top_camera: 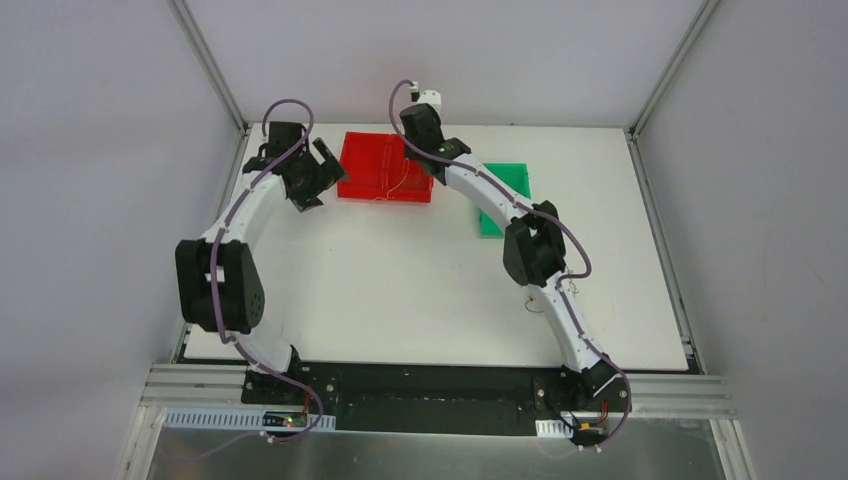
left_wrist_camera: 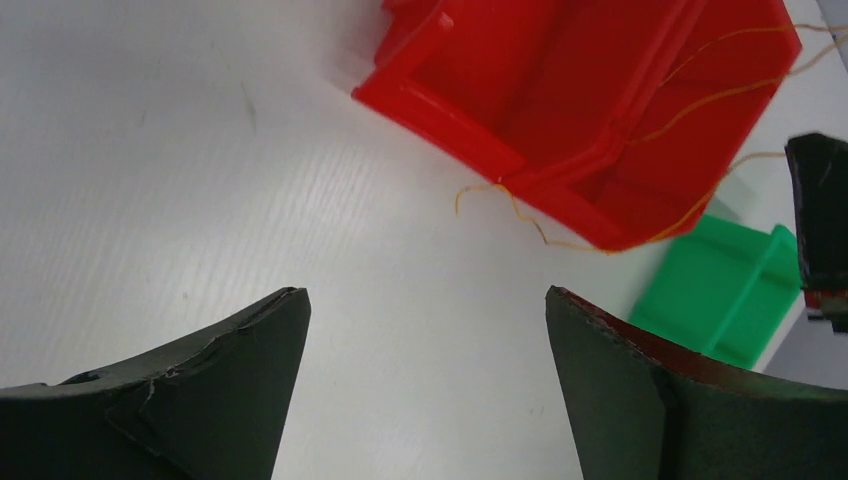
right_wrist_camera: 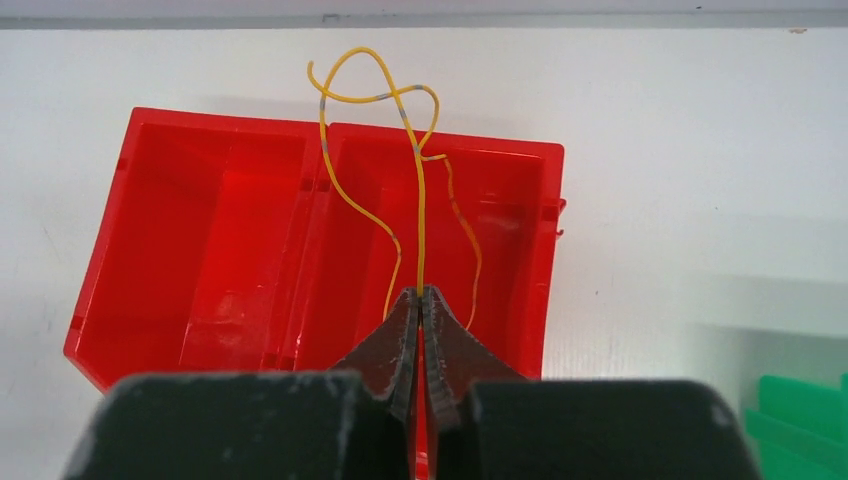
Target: Untangle the cables
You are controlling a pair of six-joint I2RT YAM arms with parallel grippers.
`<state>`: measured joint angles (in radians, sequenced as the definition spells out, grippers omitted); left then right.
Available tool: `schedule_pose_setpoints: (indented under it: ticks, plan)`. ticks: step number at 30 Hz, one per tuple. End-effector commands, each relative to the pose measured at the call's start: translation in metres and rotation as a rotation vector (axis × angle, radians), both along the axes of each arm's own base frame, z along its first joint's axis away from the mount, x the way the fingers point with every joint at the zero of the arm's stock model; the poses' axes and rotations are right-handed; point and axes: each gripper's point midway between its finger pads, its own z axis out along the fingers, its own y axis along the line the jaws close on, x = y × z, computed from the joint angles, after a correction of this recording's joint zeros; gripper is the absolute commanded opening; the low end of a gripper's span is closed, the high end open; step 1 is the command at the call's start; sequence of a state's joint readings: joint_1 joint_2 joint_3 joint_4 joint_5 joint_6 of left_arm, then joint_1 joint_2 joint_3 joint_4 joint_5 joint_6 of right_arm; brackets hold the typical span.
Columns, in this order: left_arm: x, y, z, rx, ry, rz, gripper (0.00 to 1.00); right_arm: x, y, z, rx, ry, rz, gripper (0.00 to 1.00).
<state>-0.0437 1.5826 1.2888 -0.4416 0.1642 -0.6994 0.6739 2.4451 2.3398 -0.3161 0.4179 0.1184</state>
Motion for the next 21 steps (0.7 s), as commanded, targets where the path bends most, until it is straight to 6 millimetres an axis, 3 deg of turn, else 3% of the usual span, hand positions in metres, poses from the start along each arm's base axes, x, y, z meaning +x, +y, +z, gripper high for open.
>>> schedule_pose_setpoints:
  ticks: [1, 5, 8, 16, 19, 20, 21]
  plan:
    - [0.043, 0.02, -0.005, 0.113, -0.025, 0.005, 0.91, 0.019, -0.001, 0.005, 0.021, -0.064, 0.028, 0.0]
    - [0.079, 0.022, -0.017, 0.147, -0.022, -0.016, 0.87, 0.007, 0.013, -0.017, 0.034, 0.047, 0.148, 0.0]
    - [0.098, 0.021, -0.03, 0.146, -0.004, -0.032, 0.81, -0.009, 0.01, -0.035, 0.076, 0.168, 0.18, 0.0]
    - [0.127, 0.015, -0.053, 0.133, 0.026, -0.063, 0.69, -0.048, -0.003, -0.071, 0.085, 0.402, 0.172, 0.0]
    - [0.131, 0.009, -0.058, 0.111, 0.033, -0.087, 0.51, -0.057, -0.005, -0.06, 0.119, 0.394, 0.184, 0.0]
    - [0.131, 0.006, -0.058, 0.101, 0.034, -0.097, 0.41, -0.059, -0.005, -0.054, 0.129, 0.383, 0.185, 0.0]
    - [0.13, 0.005, -0.058, 0.091, 0.035, -0.103, 0.24, -0.061, -0.006, -0.047, 0.136, 0.374, 0.186, 0.0]
